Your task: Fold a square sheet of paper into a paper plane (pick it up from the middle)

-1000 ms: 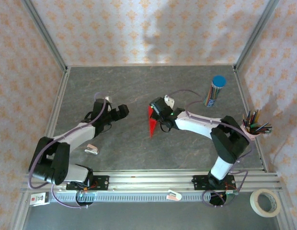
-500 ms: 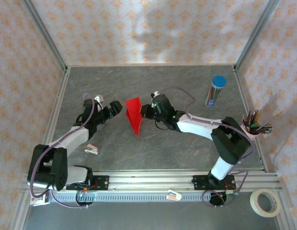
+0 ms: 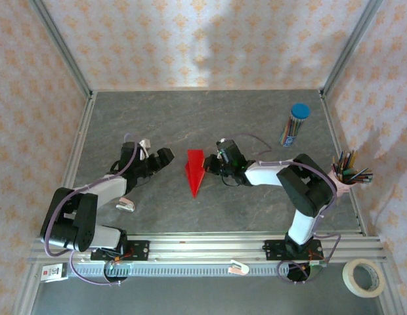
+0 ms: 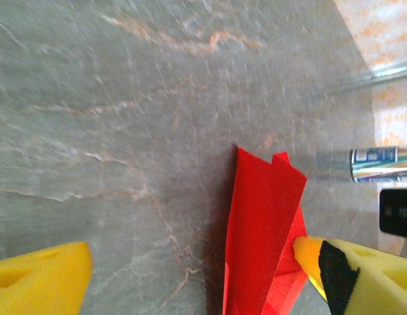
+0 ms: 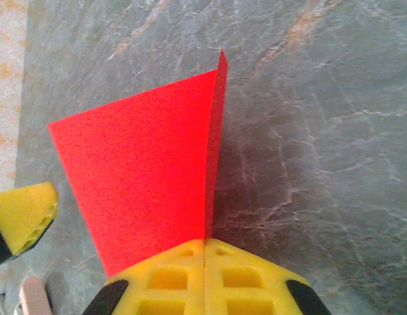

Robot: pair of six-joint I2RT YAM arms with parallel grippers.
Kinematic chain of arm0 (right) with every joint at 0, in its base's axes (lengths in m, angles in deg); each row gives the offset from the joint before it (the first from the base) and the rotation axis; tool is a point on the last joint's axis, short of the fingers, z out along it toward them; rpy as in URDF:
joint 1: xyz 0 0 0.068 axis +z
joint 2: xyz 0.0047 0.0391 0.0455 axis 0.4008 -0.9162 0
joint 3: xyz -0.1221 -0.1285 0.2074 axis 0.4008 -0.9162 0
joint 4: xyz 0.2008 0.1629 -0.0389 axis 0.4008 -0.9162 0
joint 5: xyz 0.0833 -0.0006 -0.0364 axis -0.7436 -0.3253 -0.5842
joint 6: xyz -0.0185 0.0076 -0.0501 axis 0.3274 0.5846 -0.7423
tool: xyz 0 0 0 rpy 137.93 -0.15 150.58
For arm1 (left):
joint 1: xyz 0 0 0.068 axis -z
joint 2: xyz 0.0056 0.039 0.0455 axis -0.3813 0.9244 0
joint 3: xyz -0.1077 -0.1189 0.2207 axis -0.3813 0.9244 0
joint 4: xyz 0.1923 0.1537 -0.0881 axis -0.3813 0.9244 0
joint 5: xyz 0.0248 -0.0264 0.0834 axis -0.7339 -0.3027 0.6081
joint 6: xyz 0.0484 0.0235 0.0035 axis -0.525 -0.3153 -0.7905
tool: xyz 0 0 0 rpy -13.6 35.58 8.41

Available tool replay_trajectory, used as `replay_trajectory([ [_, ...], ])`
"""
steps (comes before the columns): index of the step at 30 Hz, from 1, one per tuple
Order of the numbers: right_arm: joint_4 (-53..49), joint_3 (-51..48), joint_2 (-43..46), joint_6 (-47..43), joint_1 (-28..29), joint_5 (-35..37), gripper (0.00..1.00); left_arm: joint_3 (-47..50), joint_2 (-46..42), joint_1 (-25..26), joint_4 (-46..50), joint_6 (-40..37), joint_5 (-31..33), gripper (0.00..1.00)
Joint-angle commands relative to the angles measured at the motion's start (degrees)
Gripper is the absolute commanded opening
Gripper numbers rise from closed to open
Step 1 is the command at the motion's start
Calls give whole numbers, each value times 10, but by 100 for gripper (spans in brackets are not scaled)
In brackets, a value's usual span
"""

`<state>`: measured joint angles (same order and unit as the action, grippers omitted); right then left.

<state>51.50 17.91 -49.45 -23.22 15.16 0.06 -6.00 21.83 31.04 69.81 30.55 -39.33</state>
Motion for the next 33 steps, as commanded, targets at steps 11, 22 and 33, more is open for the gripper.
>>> replay_trajectory([
  [11, -16, -10, -1, 2, -6, 39, 0, -40, 85, 101, -21, 0, 4, 71],
  [22, -13, -10, -4, 2, -10, 29, 0, -82, 150, 119, -29, -10, -22, 47],
  [33, -17, -10, 4, 6, -12, 36, 0, -125, 183, 128, 19, -20, 13, 11],
])
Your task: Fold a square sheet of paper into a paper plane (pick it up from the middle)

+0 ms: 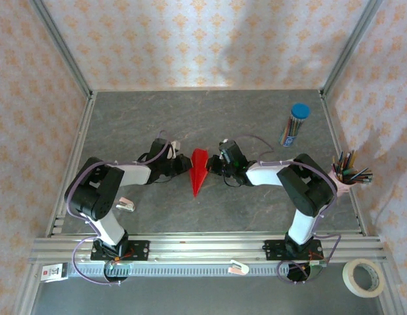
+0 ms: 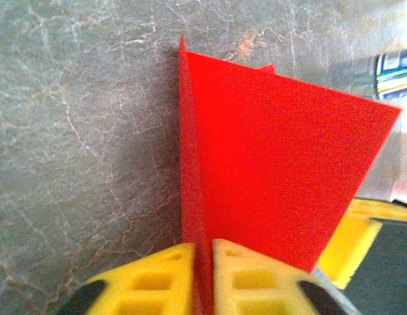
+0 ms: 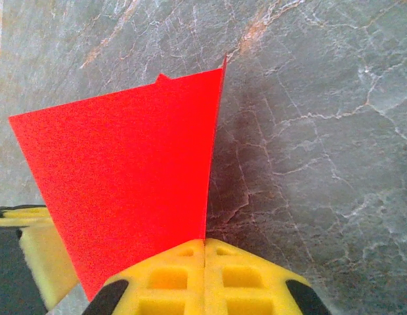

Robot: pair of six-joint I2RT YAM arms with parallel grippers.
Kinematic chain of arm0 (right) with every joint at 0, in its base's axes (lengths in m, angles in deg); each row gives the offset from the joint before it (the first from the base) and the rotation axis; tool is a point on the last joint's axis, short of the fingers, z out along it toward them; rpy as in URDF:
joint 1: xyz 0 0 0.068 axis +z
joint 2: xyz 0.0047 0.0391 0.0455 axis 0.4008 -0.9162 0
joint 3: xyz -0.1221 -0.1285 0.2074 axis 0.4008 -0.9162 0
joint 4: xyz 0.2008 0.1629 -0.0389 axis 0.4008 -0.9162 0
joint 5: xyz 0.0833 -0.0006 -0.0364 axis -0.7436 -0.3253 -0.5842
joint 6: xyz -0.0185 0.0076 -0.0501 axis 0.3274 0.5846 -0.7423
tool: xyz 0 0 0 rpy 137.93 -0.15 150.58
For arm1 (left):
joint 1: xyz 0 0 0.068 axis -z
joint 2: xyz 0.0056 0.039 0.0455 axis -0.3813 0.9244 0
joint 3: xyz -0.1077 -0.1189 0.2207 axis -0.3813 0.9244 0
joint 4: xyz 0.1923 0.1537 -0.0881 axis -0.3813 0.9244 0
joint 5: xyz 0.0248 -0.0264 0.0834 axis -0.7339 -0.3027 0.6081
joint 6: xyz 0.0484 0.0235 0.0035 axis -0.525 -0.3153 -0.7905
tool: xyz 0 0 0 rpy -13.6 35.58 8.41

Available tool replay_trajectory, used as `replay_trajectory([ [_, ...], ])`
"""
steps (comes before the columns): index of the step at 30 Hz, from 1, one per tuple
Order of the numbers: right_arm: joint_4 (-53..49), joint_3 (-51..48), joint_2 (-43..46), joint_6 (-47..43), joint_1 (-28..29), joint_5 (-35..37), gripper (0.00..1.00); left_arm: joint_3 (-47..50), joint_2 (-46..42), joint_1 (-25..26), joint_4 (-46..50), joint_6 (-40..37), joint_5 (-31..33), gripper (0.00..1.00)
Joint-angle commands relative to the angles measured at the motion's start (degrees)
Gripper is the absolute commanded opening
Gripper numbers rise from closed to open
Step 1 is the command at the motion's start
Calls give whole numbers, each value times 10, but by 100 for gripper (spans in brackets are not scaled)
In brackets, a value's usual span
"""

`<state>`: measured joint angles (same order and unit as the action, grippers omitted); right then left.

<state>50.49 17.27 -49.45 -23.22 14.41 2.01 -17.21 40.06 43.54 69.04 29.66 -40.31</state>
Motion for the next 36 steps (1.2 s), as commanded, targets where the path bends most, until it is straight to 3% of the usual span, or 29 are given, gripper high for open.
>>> replay_trajectory([
  [1, -6, -6, 9, 6, -4, 19, 0, -13, -6, 3, 34, -12, 36, 8],
  [10, 16, -26, 34, 16, -13, 32, 0, 10, -70, 3, 62, 2, 128, 0],
  [22, 15, -16, 4, 14, -15, 16, 0, 20, -42, 2, 60, 17, 124, 2],
  [29, 5, -5, -9, 5, -15, 6, 0, -11, -42, 3, 118, -15, 135, 13],
  [36, 3, 2, -7, 3, -15, -4, 0, -8, -122, 12, 142, -13, 147, 28],
])
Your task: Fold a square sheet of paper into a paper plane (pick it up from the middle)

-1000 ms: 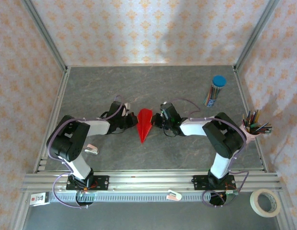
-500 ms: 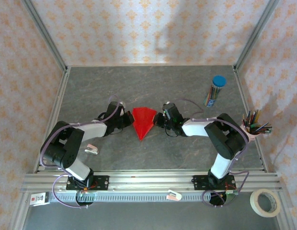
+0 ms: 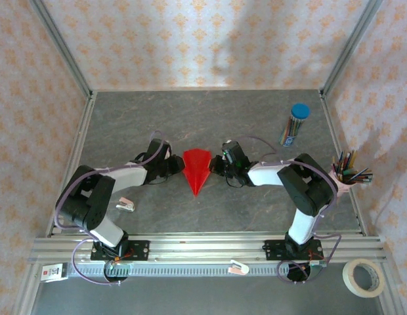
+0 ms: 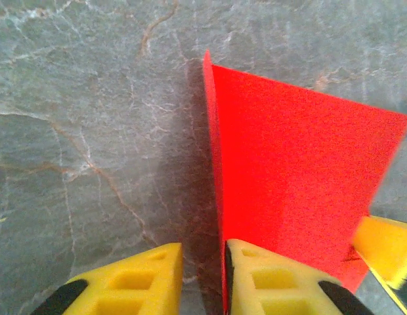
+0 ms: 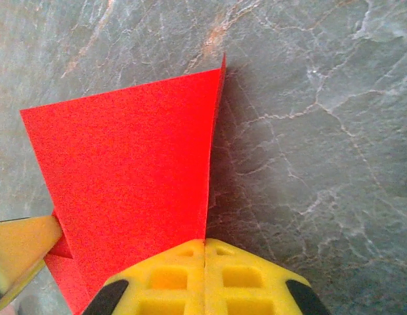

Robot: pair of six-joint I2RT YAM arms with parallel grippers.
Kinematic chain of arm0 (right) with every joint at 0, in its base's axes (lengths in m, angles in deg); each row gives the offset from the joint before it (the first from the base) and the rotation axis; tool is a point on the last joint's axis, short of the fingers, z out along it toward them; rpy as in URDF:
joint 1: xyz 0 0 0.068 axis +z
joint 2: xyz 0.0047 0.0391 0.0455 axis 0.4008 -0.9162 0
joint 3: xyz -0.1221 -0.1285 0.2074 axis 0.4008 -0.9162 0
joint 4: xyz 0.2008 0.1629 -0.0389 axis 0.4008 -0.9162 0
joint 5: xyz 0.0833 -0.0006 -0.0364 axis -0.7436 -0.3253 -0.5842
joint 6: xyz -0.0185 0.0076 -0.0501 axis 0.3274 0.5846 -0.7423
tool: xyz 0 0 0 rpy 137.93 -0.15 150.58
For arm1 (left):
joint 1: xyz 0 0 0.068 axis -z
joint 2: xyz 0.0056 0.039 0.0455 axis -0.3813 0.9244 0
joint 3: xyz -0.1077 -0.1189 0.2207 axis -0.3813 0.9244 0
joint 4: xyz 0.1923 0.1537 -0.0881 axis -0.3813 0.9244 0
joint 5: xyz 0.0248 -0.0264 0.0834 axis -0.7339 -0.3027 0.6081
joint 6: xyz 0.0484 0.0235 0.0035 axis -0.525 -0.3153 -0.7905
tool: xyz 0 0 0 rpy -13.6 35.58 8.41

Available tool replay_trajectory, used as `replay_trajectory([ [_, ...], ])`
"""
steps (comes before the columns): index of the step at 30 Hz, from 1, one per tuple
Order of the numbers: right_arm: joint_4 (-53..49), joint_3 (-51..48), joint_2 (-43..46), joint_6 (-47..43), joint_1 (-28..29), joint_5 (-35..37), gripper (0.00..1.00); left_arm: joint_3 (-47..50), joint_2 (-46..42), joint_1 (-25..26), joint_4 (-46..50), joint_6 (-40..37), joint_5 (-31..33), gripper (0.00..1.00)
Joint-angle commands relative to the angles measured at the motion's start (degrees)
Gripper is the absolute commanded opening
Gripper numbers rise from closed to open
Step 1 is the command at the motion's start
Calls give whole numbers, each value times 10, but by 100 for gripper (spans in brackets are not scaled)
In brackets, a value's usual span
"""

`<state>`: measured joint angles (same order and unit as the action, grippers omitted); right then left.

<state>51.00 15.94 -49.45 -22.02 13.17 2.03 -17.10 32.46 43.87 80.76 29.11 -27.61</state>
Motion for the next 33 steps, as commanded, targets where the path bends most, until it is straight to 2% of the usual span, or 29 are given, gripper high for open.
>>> replay_trajectory([
  [1, -2, 16, -6, -9, -2, -5, 0, -8, -57, 14, 31, -9, 25, 31],
  [6, -4, 18, -7, -7, -2, -8, 0, 4, -90, 51, 47, 0, 38, 33],
  [13, -4, 18, -11, -7, -2, -8, 0, 8, -60, 109, 52, 17, 63, 32],
  [20, -2, 15, -13, -5, -2, -10, 0, 1, -27, 124, 45, 20, 61, 36],
  [33, -1, 15, -18, -6, -2, -12, 0, -18, -30, 134, 70, 0, 112, 43],
])
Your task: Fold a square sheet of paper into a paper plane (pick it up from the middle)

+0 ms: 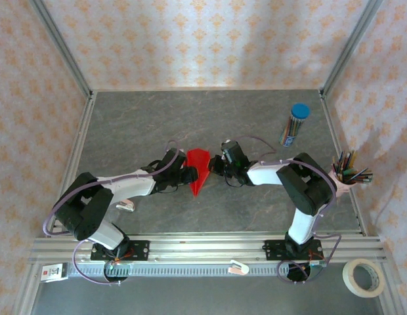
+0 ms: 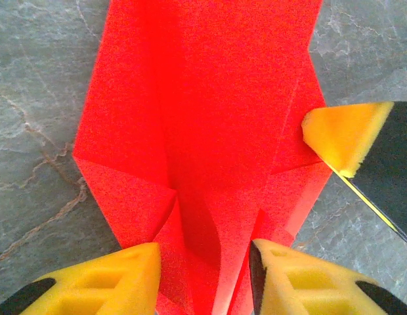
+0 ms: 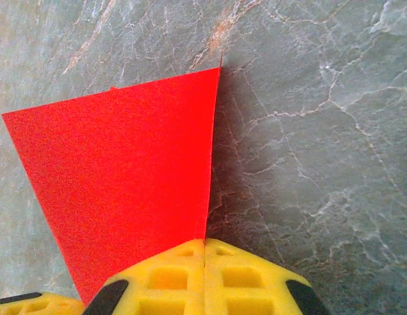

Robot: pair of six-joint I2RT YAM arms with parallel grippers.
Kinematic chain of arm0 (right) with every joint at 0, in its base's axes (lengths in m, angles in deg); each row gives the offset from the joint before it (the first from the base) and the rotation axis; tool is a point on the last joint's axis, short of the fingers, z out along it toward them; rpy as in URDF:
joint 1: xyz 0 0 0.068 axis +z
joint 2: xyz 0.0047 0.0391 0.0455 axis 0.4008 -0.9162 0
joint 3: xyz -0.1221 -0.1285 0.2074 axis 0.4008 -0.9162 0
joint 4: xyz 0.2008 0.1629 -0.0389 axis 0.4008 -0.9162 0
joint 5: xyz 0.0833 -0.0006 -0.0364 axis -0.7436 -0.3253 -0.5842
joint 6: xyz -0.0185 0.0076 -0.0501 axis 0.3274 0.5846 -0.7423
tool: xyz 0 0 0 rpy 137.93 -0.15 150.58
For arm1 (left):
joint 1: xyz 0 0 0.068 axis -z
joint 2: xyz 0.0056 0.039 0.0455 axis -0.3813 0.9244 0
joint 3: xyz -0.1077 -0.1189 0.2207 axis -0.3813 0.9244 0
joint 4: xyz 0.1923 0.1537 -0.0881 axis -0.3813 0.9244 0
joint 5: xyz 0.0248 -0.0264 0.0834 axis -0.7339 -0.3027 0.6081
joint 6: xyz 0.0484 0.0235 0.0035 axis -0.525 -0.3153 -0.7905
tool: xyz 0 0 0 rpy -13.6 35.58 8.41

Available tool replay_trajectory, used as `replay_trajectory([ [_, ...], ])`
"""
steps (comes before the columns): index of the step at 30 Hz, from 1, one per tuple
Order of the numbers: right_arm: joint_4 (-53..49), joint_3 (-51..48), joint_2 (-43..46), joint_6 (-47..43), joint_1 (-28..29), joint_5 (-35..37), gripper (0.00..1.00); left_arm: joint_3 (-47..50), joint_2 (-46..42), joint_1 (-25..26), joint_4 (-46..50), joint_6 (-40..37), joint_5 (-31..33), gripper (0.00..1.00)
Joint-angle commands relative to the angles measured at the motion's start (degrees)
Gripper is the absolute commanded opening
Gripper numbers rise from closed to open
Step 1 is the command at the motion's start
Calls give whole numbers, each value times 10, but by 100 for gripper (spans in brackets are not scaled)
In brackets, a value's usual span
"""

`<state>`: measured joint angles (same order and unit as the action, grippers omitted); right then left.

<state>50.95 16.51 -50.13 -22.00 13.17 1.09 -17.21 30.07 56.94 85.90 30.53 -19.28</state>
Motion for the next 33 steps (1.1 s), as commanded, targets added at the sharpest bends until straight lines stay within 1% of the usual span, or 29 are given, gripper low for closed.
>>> replay_trajectory([
  [1, 0, 9, -11, -5, -2, -3, 0, -22, -6, 3, 27, -20, 40, 44],
  [4, -1, 10, -12, -5, -2, -3, 0, -36, -5, 4, 43, -33, 59, 45],
  [12, -1, 10, -16, -5, -2, -4, 0, -43, 19, 5, 44, -42, 48, 47],
  [19, -2, 11, -17, -5, -2, -4, 0, -46, 30, 13, 69, -37, 41, 47],
  [26, -2, 14, -16, -6, -2, -4, 0, -42, 33, 29, 49, -18, -1, 48],
  [33, -3, 15, -15, -6, -2, -4, 0, -60, 44, 42, 62, -21, 14, 47],
])
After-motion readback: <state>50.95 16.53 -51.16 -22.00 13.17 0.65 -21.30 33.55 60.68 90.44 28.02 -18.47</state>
